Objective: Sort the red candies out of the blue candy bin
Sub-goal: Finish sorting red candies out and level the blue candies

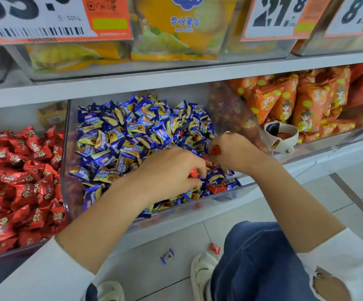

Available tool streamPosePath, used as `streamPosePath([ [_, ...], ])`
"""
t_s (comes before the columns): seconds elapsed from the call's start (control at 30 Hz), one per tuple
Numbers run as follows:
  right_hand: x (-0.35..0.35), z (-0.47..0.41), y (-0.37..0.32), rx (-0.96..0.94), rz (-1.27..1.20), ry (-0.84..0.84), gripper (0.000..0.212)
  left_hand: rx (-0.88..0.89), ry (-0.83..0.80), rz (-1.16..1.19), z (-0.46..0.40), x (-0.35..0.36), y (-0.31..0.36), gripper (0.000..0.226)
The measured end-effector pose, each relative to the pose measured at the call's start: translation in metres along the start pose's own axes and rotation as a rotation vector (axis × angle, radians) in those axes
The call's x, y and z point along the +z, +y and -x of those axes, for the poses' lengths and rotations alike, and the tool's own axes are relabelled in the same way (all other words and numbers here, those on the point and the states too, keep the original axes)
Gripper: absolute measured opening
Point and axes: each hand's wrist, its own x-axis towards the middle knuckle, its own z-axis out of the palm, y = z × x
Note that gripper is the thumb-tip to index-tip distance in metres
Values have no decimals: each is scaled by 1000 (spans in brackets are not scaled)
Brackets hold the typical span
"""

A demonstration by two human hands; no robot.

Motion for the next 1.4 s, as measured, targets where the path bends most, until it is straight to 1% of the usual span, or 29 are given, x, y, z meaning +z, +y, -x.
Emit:
streamPosePath([
  [0.1, -8, 6, 5, 60, -71, 147, 23, 109, -175, -58, -28, 10, 14, 24],
  [0.17, -11, 11, 5, 88, -138, 205, 22, 147, -242, -122, -41, 18, 20, 28],
  [0.23, -12, 14, 4, 84, -140, 229, 22, 163, -262, -213, -49, 25, 23, 29],
  [0.3, -13, 16, 4, 76, -139, 238, 21, 156, -235, -237, -51, 30, 22, 25],
  [0.37, -14, 18, 4, 71, -157, 248, 20, 109, -164, -184, -44, 26, 17, 22],
  [0.47, -13, 22, 2, 23, -142, 278, 20, 1, 11, -95, -18, 1, 4, 25],
  [0.57, -14, 28, -8, -52, -226, 278, 20, -94, 220, -9, 32, -32, -14, 27],
  [0.63, -14, 34, -20, -101, -299, 268, 18, -165, 381, 99, 73, -48, -32, 33],
  [0.67, -15, 38, -28, -128, -349, 264, 16, -217, 464, 163, 93, -53, -43, 32],
  [0.77, -18, 49, -63, -204, -572, 253, 11, -427, 736, 343, 145, -57, -81, 8],
  [0.83, -22, 54, -99, -254, -698, 234, 12, -581, 873, 452, 171, -56, -106, 9],
  [0.93, -22, 48, -162, -356, -787, 211, 11, -788, 985, 558, 198, -53, -136, 19],
  [1.0, -20, 38, -207, -430, -802, 195, 7, -833, 1033, 601, 208, -51, -145, 18],
  [1.07, -20, 25, -250, -497, -735, 202, 8, -829, 1026, 606, 211, -49, -146, 16],
  [1.1, -18, 18, -269, -526, -674, 202, 11, -814, 1016, 611, 213, -49, -146, 16],
  [1.17, -14, 5, -294, -563, -478, 145, 30, -807, 972, 647, 214, -49, -147, 23],
  [1.23, -5, -4, -301, -574, -198, 32, 52, -863, 919, 631, 214, -49, -149, 33],
  [1.27, -2, -5, -298, -579, -119, 11, 56, -895, 917, 594, 214, -50, -150, 35],
  [1.3, -1, -1, -293, -600, -109, 31, 54, -905, 933, 552, 213, -51, -148, 34],
  [1.33, -1, 4, -285, -636, -157, 82, 48, -896, 948, 503, 210, -51, -145, 32],
  [1.4, -7, 18, -263, -716, -306, 223, 35, -825, 927, 398, 201, -52, -134, 28],
])
